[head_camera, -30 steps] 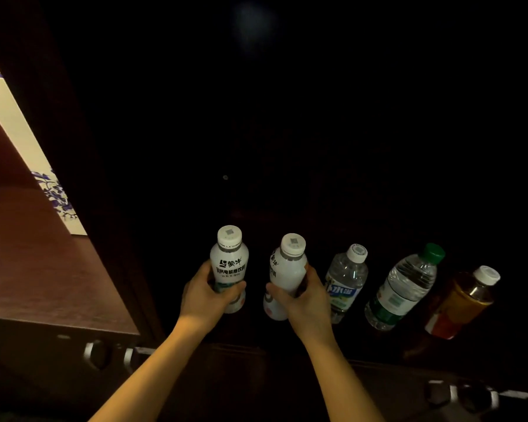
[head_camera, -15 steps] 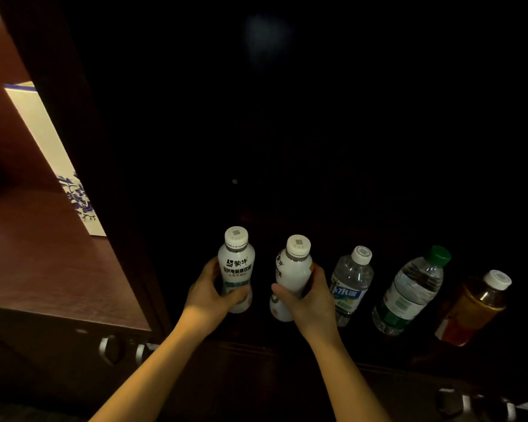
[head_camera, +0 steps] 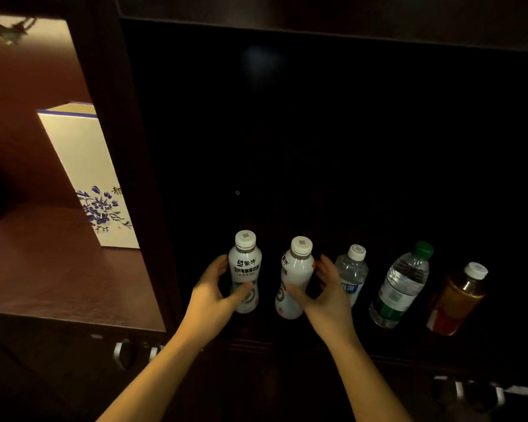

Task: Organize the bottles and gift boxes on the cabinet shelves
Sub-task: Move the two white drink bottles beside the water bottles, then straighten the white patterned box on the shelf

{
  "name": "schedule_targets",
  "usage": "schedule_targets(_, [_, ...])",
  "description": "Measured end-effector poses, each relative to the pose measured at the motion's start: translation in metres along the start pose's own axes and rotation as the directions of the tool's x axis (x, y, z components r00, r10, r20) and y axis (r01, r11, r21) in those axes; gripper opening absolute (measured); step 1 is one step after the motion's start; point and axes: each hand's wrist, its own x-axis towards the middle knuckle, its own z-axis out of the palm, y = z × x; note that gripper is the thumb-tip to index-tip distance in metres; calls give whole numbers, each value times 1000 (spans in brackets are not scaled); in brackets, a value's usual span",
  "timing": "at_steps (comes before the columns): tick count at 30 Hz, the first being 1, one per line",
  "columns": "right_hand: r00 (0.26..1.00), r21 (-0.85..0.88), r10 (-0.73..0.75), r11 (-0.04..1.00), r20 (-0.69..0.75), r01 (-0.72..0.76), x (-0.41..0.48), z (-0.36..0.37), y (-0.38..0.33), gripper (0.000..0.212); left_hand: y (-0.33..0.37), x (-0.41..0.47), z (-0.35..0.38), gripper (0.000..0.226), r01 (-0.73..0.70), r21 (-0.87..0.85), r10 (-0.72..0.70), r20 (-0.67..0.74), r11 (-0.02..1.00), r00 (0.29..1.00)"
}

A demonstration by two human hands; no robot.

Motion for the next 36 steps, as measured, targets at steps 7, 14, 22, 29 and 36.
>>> schedule_targets(7, [987, -145, -97, 986, -129, 78, -44, 2, -34, 93, 12, -32, -41, 83, -36, -25, 37, 45, 999, 998])
schedule_targets(14, [946, -284, -285, 930, -153, 234, -95, 32, -77, 53, 22, -63, -105, 58, -124, -75, 127, 47, 989, 991])
schedule_targets(22, [907, -295, -414, 879, -81, 376, -135, 97, -133, 19, 17, -100, -196, 25, -176, -99, 171, -56, 979, 984])
schedule_targets(29, [842, -302, -537, 796, 51, 525, -156, 174, -175, 9, -14, -121, -280, 13, -203, 96, 218, -200, 975, 955])
schedule_targets(36, [811, -342, -563, 739, 160, 581, -148, 236, -193, 8, -51, -113, -336, 8, -152, 358, 244, -228, 921, 942])
